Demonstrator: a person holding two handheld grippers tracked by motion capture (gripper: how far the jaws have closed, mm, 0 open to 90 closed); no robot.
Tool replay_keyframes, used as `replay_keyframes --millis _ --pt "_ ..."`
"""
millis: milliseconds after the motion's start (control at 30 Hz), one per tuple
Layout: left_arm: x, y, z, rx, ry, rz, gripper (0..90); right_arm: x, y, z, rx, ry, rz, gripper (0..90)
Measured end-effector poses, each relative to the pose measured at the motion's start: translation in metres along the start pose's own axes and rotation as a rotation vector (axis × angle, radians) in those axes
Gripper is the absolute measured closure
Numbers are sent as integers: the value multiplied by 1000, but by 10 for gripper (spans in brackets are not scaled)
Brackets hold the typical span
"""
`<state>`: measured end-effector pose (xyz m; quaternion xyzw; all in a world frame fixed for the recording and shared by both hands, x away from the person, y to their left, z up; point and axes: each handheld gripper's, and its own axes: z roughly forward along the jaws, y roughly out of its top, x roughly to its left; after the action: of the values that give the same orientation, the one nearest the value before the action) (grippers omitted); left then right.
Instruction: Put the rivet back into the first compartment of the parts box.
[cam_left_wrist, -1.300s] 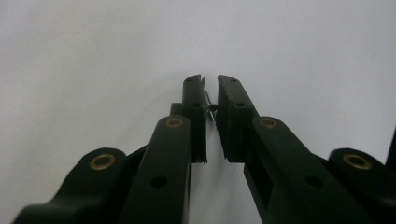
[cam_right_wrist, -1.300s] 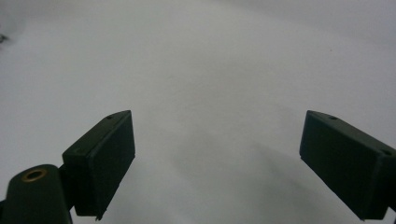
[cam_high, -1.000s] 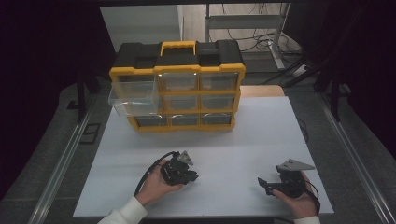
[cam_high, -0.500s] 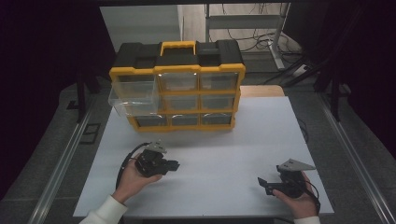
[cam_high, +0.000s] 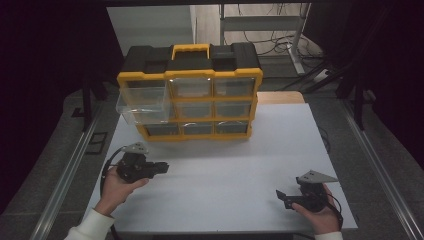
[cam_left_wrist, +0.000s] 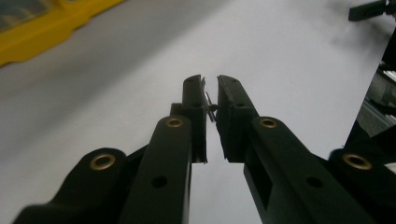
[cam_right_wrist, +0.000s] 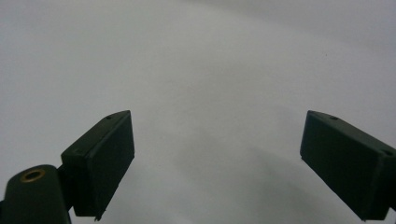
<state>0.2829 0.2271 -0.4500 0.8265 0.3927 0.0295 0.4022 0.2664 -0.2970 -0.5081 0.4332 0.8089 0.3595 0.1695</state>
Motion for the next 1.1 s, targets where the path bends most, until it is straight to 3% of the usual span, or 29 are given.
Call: replay_keyframes --millis 567,1100 --pt "30 -7 -51 -85 70 -82 828 0 0 1 2 0 1 102" --pt "46 -2 -89 -162 118 -118 829 1 0 1 3 1 1 102"
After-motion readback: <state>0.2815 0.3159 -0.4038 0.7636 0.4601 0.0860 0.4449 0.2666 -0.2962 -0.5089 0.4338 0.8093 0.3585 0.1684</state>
